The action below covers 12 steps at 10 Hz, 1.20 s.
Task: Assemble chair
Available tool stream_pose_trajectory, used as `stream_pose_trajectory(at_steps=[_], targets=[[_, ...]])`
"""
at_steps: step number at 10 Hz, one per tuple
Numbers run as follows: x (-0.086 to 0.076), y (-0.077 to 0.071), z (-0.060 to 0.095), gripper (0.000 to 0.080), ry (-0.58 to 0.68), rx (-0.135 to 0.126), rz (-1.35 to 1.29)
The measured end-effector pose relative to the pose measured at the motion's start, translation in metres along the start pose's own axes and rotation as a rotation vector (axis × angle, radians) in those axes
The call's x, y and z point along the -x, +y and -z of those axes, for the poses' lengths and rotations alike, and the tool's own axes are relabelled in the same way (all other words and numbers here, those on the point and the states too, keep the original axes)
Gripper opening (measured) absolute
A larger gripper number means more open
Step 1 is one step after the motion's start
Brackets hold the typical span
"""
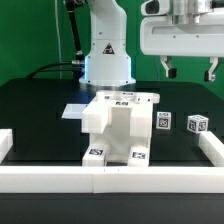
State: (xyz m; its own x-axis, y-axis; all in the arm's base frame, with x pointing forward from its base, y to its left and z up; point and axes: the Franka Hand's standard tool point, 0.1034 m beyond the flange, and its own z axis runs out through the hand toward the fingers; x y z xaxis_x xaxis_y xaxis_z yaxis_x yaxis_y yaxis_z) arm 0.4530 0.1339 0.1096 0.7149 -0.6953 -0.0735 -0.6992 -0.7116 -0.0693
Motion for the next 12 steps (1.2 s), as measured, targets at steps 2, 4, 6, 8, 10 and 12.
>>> stream_pose_trajectory(at_steps=[2,4,6,8,10,12], targets=[[0.008,-0.002,-0.019,0.0648,-0.001,0.032,-0.038],[0.012,-0.002,-0.033,0.0648,-0.003,0.059,-0.034],[0.012,-0.004,-0.046,0.0648,-0.002,0.079,-0.028],[0.012,-0.006,-0.055,0.0648,0.0,0.092,-0.019],[0.012,-0.006,-0.055,0.0648,-0.001,0.093,-0.016],[0.012,-0.006,-0.055,0.0648,-0.001,0.093,-0.016]])
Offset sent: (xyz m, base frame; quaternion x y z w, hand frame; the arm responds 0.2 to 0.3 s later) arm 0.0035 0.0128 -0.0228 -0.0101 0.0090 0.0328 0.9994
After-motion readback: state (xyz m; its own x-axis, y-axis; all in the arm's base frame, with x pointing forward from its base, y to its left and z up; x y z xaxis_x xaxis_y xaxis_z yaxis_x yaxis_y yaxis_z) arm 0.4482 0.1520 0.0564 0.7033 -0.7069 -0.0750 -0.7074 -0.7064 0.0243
